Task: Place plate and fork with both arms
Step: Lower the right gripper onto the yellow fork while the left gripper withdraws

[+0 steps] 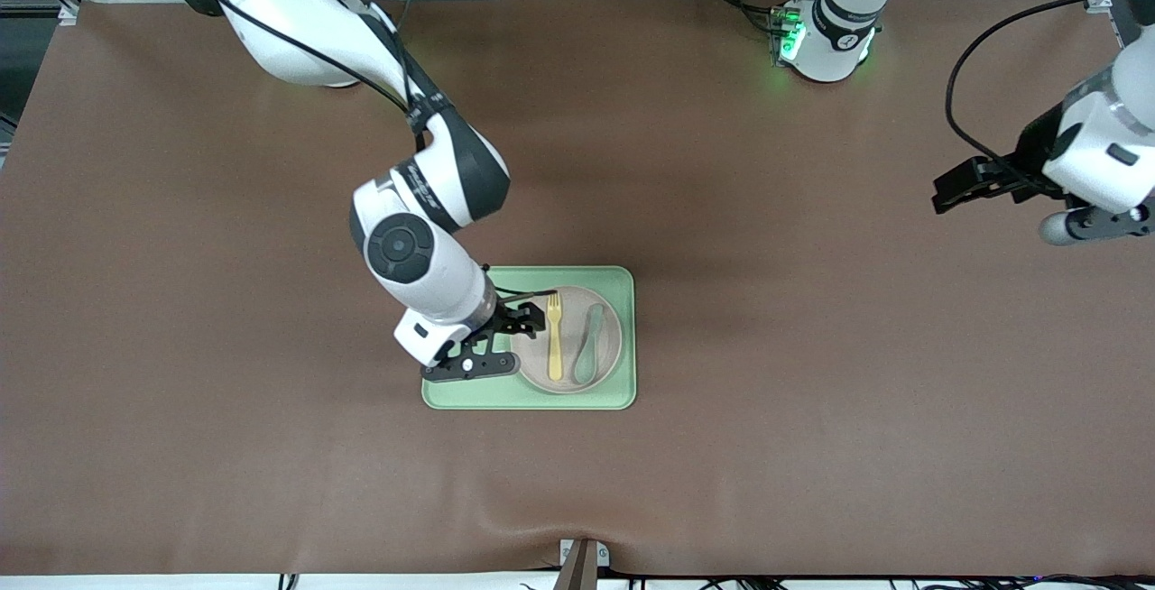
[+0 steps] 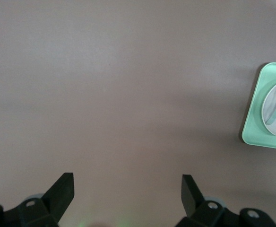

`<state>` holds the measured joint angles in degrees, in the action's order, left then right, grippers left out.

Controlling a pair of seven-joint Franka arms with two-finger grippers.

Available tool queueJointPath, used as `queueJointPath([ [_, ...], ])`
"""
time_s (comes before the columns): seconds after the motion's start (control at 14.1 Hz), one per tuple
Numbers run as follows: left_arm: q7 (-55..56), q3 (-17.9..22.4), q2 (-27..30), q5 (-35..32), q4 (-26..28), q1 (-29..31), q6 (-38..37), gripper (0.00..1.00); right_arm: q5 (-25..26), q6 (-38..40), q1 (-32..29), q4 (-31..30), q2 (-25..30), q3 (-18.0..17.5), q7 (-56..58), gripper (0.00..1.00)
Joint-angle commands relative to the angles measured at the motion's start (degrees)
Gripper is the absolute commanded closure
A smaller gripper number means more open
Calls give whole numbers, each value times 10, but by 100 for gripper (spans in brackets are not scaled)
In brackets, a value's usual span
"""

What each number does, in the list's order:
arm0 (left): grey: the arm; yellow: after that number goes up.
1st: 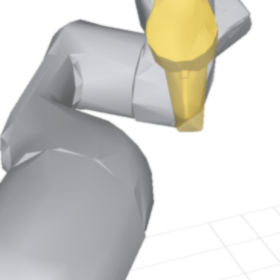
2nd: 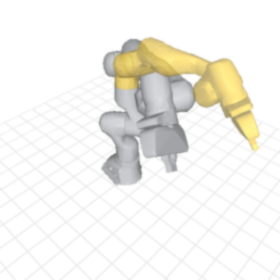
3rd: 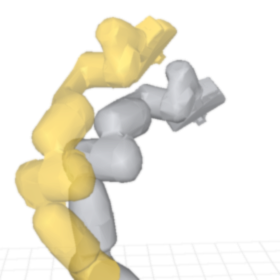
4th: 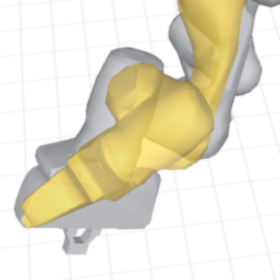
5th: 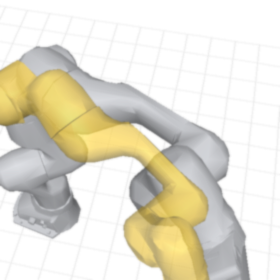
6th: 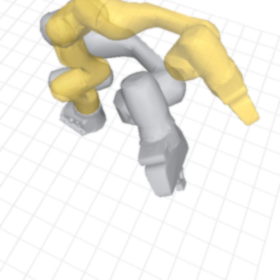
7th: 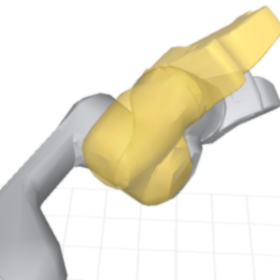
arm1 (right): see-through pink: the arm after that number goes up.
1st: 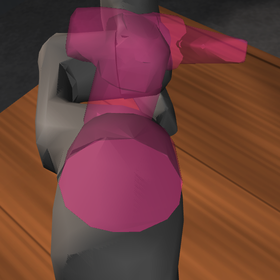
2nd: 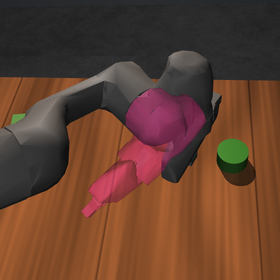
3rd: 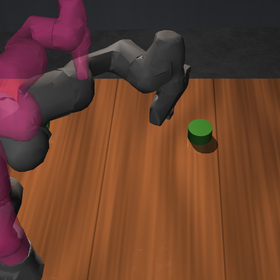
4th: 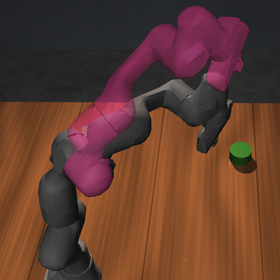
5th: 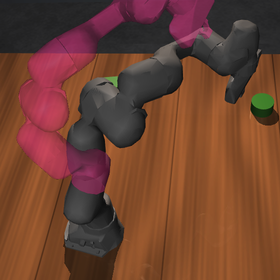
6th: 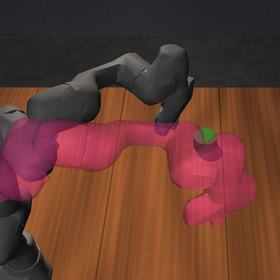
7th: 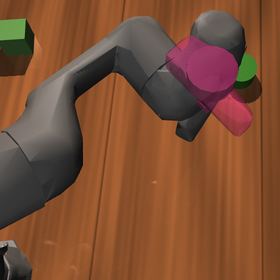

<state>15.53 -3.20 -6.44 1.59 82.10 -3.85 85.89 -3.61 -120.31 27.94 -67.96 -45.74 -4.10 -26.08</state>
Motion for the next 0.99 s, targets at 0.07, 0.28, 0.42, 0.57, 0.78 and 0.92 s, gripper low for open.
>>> queueJointPath([
  [0.07,-2,-6,31,7,23,4,15,0,32,-1,27,52,-54,7,-35,9],
  [0.28,-2,-6,34,7,31,4,28,0,39,-3,33,53,-70,7,-35,24],
  [0.42,-2,-6,35,7,37,5,37,0,42,-12,44,52,-81,8,-48,26],
  [0.57,-3,-6,35,7,37,4,42,0,73,-21,60,53,-96,9,-70,28],
  [0.78,-4,-6,38,7,42,8,42,0,75,-33,69,52,-107,9,-82,33],
  [0.92,-17,-6,43,7,50,11,42,0,75,-33,70,48,-108,8,-82,35],
])
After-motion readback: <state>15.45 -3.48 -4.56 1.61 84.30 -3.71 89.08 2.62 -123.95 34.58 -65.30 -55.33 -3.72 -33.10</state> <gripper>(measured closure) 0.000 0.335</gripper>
